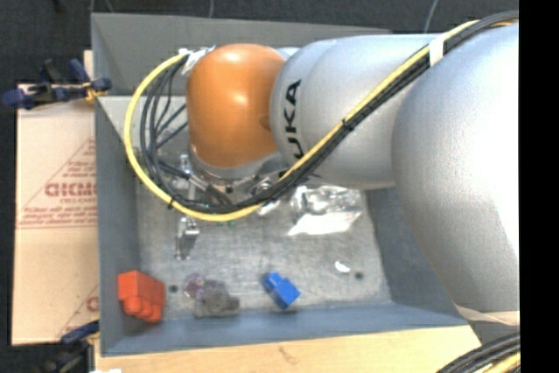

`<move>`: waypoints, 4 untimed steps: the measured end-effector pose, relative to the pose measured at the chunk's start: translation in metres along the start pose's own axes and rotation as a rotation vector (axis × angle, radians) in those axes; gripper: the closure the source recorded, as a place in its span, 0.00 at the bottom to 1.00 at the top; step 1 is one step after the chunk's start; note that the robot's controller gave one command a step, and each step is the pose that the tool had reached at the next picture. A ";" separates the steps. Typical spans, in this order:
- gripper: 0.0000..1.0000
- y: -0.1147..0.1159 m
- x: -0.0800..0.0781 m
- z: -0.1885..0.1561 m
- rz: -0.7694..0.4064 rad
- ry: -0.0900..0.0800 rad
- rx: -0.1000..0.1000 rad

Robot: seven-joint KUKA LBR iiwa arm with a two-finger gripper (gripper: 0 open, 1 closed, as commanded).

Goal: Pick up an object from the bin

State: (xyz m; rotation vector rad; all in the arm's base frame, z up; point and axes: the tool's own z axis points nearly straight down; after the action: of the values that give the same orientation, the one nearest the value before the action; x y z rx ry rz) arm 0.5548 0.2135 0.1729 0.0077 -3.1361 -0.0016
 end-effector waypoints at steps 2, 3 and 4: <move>0.00 -0.022 0.081 0.071 -0.135 -0.013 -0.003; 0.00 -0.034 0.074 0.069 0.198 -0.009 -0.001; 0.00 -0.042 0.074 0.100 0.391 -0.012 -0.008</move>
Offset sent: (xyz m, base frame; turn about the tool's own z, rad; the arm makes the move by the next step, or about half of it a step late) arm -0.0826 -0.0496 -0.1029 -0.1675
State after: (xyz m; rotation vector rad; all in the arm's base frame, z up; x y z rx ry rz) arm 0.4801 0.1716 0.0735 -0.6038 -3.0898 -0.0125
